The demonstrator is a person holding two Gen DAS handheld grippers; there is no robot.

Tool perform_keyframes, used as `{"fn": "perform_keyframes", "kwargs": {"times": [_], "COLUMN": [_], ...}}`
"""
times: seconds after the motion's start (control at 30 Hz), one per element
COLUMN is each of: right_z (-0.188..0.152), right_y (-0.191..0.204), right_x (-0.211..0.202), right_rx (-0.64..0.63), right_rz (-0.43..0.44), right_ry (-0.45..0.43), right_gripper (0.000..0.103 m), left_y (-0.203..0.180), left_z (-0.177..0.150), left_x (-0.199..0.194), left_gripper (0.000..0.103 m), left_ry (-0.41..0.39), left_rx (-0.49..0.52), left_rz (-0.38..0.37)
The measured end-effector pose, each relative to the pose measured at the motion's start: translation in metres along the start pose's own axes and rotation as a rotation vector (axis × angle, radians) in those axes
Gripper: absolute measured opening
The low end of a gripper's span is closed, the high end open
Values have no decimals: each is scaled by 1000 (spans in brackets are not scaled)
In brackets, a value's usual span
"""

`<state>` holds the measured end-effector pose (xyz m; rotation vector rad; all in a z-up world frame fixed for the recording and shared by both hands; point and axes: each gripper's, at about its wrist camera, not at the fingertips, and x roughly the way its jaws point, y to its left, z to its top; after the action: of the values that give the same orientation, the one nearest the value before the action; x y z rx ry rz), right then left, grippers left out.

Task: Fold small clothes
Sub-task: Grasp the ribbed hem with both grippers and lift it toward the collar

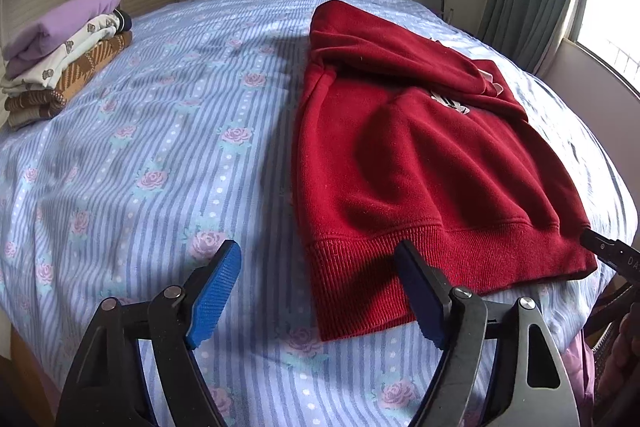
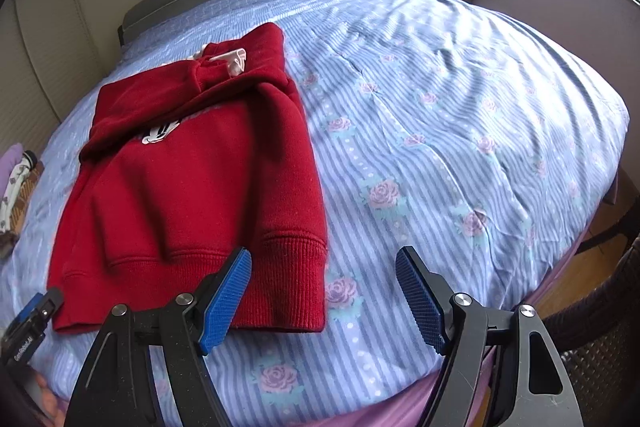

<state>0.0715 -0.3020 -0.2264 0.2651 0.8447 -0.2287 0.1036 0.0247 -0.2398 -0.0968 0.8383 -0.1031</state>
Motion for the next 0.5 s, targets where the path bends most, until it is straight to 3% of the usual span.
{"fn": "perform_keyframes", "kwargs": {"times": [0.17, 0.4, 0.5], "right_z": [-7, -11, -11], "right_y": [4, 5, 4], "right_x": [12, 23, 25], "right_rx": [-16, -2, 8], "right_rz": [31, 77, 97], "right_ry": [53, 95, 101], "right_gripper": [74, 73, 65], "left_y": [-5, 0, -1], "left_z": [-5, -7, -8], "left_x": [5, 9, 13], "left_gripper": [62, 58, 58], "left_ry": [25, 50, 65], "left_rx": [15, -20, -16], "left_rz": [-9, -55, -58]}}
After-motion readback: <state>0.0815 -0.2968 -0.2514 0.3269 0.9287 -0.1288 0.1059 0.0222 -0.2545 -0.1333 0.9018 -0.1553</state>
